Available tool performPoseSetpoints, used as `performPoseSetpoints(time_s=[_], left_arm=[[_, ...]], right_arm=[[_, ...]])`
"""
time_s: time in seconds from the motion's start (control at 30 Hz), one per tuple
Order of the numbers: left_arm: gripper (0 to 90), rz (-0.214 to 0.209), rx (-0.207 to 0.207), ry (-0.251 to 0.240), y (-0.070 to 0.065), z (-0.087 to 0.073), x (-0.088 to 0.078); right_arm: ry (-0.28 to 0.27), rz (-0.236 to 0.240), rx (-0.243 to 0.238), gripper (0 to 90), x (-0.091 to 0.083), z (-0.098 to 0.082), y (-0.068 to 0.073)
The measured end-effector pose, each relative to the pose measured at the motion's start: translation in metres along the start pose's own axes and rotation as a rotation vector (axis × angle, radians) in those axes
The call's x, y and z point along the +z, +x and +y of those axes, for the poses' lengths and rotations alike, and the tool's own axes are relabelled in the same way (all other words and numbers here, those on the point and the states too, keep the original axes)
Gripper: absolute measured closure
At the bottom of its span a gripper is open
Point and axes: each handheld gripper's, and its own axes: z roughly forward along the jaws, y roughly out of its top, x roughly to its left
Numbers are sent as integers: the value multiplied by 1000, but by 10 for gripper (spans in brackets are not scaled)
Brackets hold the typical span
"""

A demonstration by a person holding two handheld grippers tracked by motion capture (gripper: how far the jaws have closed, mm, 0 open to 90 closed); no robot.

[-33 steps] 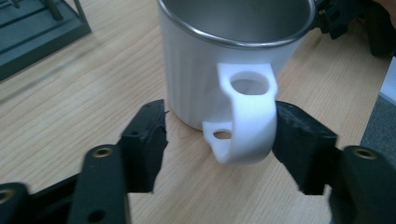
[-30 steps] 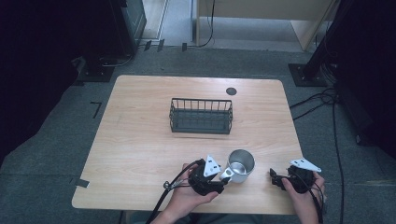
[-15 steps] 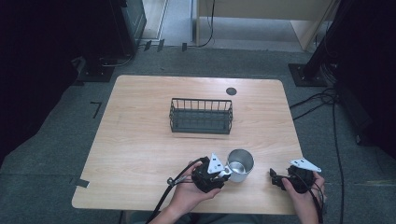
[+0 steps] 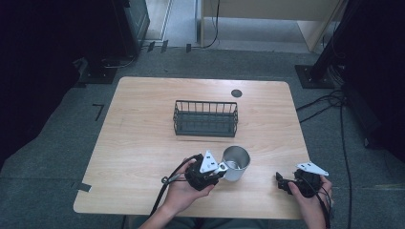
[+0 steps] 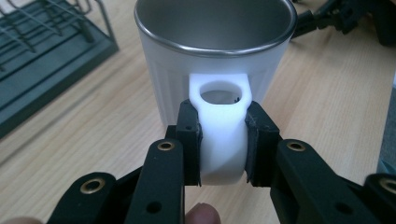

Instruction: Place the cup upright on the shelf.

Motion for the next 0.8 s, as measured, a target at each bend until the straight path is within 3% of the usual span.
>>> performPoseSetpoints(time_s=[0.53,0.8], left_arm=[[729,42,6,-75,48,19,-40],[729,17,-3,-124,78,30,-56]], right_arm=[[0,0,2,0,0,0,0],[-1,0,3,0,0,0,0]])
